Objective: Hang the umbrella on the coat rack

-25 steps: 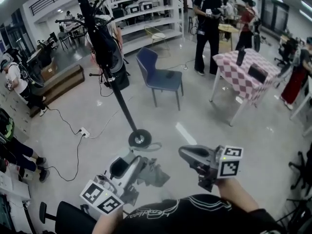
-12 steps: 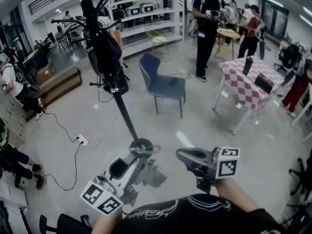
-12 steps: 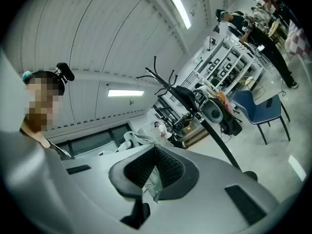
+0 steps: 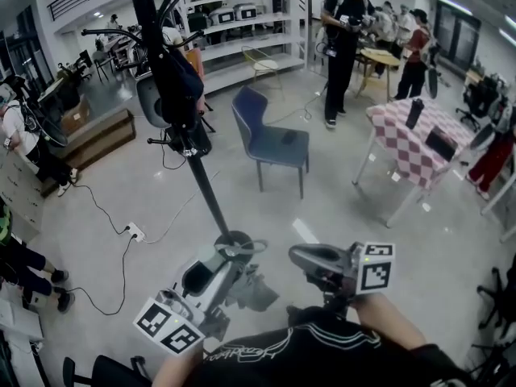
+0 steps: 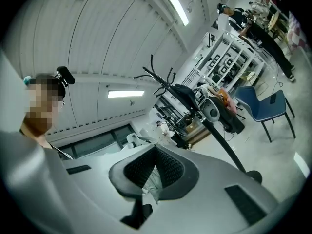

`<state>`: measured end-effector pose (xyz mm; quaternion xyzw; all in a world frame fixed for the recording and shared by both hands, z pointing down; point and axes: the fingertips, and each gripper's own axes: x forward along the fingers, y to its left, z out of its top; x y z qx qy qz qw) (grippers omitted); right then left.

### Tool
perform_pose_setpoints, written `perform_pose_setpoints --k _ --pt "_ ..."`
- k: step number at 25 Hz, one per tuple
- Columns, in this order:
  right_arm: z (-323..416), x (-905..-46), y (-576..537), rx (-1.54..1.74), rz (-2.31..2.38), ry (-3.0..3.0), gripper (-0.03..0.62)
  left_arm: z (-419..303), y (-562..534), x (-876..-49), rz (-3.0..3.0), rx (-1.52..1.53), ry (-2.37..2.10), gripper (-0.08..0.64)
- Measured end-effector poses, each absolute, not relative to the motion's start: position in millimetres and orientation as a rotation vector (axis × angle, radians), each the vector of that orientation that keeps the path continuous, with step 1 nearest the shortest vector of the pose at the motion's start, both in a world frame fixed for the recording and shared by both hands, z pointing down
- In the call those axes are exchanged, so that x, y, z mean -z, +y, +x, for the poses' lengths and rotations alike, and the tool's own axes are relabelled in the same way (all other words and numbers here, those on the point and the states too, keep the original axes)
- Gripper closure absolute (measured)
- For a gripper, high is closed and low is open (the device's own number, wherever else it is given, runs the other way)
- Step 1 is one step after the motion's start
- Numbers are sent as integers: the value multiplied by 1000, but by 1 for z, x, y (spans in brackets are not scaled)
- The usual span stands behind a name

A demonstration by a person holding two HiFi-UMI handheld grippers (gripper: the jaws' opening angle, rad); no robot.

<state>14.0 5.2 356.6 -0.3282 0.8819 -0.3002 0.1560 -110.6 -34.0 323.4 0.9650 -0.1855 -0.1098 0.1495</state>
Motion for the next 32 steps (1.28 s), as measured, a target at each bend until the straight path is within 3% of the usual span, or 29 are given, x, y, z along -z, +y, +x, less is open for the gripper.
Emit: perform_pose_setpoints --k 32 --pt "84 -349 -216 1056 -317 2598 580 -52 -209 -309 2653 405 -1017 400"
